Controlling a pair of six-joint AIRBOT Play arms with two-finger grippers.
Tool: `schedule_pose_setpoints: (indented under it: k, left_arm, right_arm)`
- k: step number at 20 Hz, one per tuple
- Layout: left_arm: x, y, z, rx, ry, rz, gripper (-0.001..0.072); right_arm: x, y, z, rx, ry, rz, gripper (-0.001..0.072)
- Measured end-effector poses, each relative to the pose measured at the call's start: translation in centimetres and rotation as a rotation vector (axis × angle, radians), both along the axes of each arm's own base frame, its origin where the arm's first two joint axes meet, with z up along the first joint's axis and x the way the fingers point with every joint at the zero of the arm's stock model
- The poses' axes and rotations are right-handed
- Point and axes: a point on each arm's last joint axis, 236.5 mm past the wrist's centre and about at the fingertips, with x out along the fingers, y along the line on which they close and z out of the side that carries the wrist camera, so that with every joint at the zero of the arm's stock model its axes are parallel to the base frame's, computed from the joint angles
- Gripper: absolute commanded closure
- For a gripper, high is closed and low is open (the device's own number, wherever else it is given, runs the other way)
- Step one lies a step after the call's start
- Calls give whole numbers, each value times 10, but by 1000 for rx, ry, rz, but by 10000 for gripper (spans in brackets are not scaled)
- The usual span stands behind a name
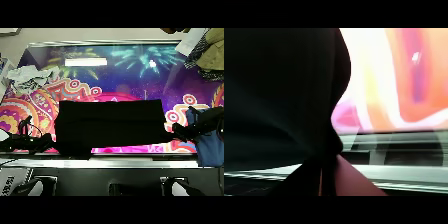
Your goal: Fold the clothes and pants, and hang the long-sleeved shirts on hangers.
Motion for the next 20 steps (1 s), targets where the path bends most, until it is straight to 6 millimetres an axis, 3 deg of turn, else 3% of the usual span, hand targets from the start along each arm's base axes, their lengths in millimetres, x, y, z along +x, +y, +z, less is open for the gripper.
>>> schedule_pose_setpoints:
  k: [4, 11, 14, 20]
  left_arm:
    - [27, 5, 11, 49, -64, -19, 691]
    - [114, 8, 5, 72, -94, -91, 691]
    - [157, 11, -1, 75, -104, -115, 691]
    - [230, 12, -21, 72, -120, -177, 691]
  right_arm:
    - [27, 13, 13, 58, -121, -18, 682]
    - [110, 18, 19, 173, -276, -45, 682]
    - [141, 12, 11, 193, -301, -68, 681]
    - [170, 12, -22, 203, -304, -83, 681]
